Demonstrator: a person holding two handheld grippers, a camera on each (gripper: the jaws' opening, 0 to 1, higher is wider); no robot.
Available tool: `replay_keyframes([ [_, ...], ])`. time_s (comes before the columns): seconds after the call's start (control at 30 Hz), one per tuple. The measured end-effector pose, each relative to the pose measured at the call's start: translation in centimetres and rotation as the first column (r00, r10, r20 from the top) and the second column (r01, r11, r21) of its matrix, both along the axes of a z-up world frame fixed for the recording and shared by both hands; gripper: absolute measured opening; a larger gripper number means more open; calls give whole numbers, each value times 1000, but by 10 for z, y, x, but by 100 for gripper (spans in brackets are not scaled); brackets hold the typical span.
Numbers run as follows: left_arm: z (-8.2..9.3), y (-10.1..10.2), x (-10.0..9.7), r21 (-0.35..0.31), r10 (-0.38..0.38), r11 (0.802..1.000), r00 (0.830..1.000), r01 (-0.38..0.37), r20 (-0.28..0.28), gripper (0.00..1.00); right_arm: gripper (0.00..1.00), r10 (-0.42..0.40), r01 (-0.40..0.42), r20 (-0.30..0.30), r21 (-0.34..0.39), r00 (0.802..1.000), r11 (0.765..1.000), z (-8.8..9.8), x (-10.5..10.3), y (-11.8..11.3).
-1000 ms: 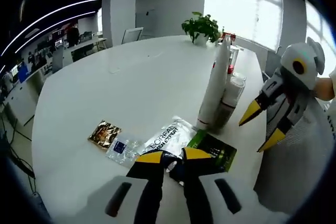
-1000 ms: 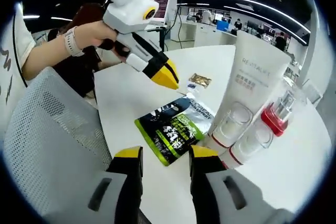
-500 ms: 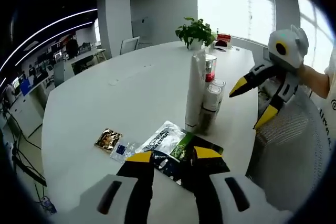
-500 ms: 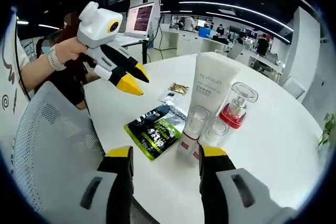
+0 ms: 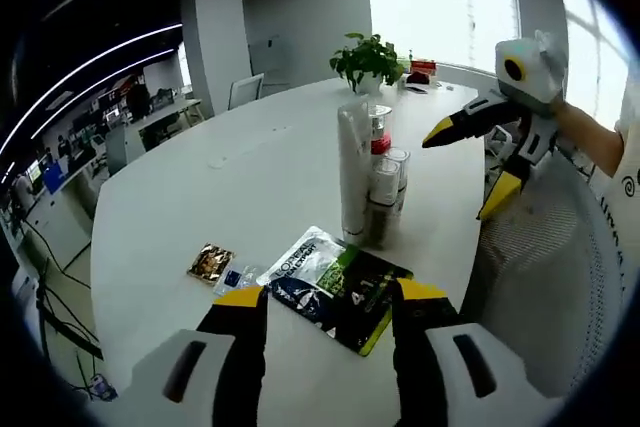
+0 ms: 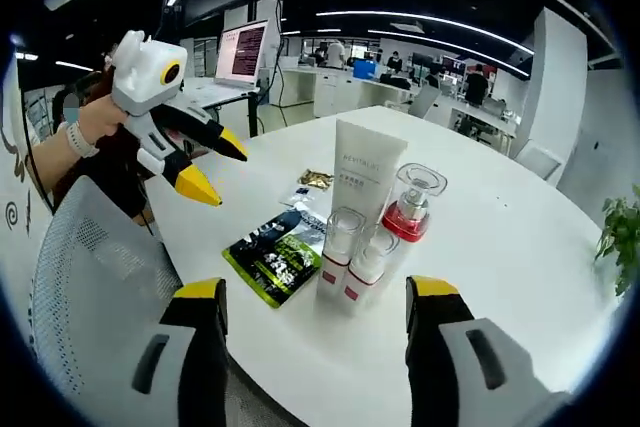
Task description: Arrange the skincare products in the storage area until every visible bottle or jar stands upright without overlapping.
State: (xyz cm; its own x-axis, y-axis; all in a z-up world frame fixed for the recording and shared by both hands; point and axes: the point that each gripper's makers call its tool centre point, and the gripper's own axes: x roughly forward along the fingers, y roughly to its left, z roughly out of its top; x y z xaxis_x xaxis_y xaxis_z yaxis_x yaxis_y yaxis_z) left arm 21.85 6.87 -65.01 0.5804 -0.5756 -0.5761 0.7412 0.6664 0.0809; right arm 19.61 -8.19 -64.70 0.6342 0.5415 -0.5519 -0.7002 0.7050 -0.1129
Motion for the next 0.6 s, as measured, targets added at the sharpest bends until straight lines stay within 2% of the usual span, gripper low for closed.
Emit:
replay_keyframes([
  [0.13, 1, 2, -1, 22, -9, 1000, 1000, 9, 11, 54, 78, -11, 11, 13, 2, 1000, 1000, 3, 1, -2],
  [0.27, 3, 3, -4, 14, -10, 1000, 1000, 10, 16, 64, 81, -24, 24, 25, 5, 999, 1000, 7, 2, -5],
  [0.6, 5, 12, -9, 38, -18, 999, 999, 17, 32, 74, 88, -45, 45, 28, 13, 999, 999, 10, 3, -6],
])
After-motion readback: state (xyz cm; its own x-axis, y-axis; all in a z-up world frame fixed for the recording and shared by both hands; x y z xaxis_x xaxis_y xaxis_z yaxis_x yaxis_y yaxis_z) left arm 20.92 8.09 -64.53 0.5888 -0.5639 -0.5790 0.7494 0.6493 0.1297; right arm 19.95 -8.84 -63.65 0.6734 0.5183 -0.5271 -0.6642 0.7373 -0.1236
